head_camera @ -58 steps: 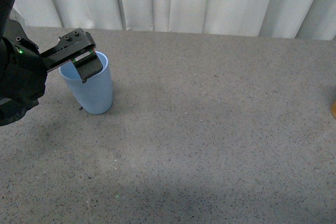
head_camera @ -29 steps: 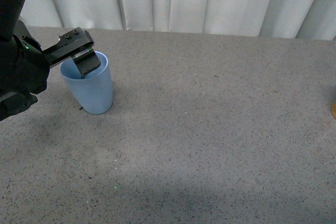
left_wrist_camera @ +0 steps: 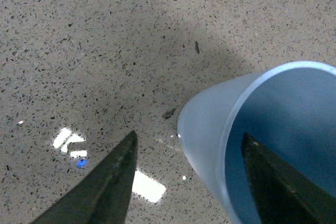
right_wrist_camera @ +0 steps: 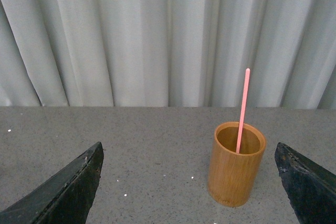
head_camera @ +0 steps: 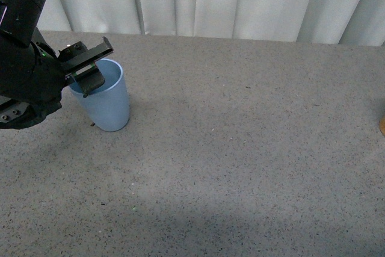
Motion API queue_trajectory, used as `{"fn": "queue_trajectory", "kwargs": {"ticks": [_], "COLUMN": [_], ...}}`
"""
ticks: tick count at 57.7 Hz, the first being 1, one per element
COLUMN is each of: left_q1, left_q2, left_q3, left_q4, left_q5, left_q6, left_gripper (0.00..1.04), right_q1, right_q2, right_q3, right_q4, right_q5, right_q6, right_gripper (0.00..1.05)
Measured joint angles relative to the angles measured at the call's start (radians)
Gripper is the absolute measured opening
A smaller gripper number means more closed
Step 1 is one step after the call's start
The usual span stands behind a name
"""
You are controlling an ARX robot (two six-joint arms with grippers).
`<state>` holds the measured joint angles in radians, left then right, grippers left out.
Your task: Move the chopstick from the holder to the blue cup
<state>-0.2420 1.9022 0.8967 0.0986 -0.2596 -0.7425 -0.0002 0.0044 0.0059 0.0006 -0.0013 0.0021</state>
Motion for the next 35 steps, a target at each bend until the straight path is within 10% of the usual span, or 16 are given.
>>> {"fn": "queue_trajectory", "kwargs": {"ticks": [14,35], "left_q1": [-0.032,-0.048], "left_q2": [0.003,-0.077], "left_q3": [0.01,-0.024], "left_q4": [0.055,0.088], "left_q5": [0.035,0.081], "left_q6": [0.012,0.062], "left_gripper": [0.03,0.04], "right_q1": [0.0,0.0], "right_q2": [0.0,0.0], "right_q3": [0.0,0.0], "right_q4": [0.0,0.0], "right_q5": [0.0,0.0], "right_q6": [0.0,0.0], "right_gripper": [0.95,0.95]}}
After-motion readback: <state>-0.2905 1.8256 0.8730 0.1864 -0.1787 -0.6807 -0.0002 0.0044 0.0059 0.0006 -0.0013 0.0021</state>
